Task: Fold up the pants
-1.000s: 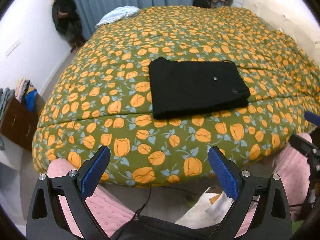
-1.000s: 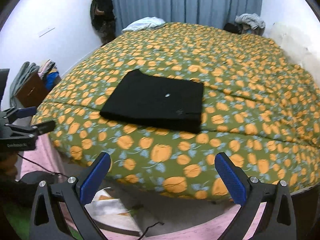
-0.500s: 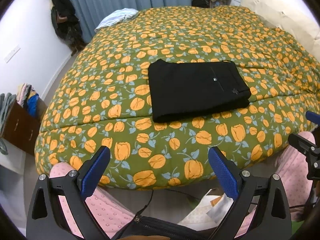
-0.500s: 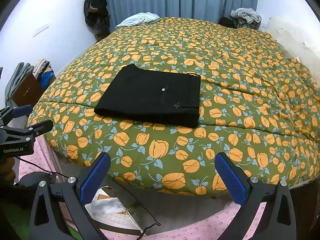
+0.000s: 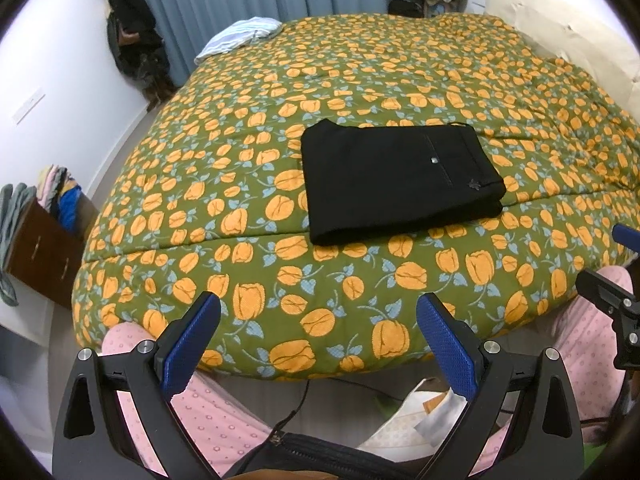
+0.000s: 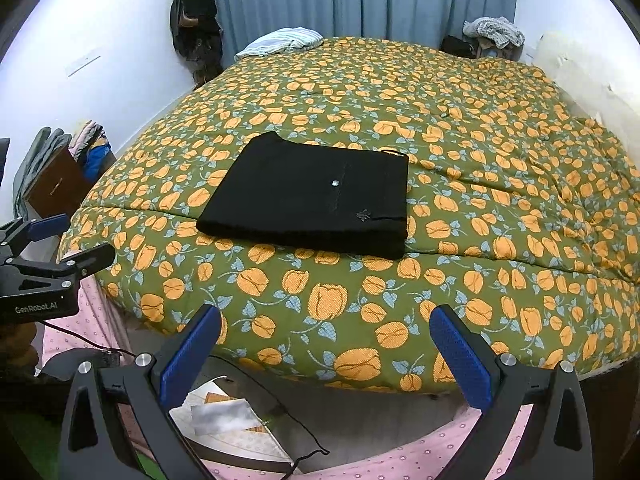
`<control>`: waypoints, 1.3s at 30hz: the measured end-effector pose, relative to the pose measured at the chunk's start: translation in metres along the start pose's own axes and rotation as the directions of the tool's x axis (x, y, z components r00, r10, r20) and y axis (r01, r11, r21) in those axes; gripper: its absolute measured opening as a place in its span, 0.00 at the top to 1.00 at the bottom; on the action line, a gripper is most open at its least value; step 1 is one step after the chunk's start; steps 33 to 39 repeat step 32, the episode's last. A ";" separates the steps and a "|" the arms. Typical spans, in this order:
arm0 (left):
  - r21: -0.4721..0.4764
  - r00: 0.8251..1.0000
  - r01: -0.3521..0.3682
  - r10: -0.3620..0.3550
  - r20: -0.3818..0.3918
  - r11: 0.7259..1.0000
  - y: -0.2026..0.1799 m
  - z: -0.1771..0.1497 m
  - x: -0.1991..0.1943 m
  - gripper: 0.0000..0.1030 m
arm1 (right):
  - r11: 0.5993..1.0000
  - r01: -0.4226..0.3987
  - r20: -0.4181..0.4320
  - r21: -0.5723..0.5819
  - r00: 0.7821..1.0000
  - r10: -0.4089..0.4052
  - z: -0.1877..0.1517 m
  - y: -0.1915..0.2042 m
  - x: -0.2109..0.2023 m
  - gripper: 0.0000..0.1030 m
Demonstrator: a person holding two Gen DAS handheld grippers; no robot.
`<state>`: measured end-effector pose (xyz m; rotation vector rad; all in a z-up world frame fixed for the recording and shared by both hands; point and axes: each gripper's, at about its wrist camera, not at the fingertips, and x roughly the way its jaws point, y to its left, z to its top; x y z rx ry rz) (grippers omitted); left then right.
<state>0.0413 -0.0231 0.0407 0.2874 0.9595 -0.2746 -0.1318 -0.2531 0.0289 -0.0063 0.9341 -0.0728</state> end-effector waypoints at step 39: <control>-0.010 1.000 0.005 -0.005 0.004 1.000 -0.005 -0.004 -0.002 0.04 | 1.000 0.001 -0.002 0.015 1.000 -0.001 -0.001 0.000 0.001 0.00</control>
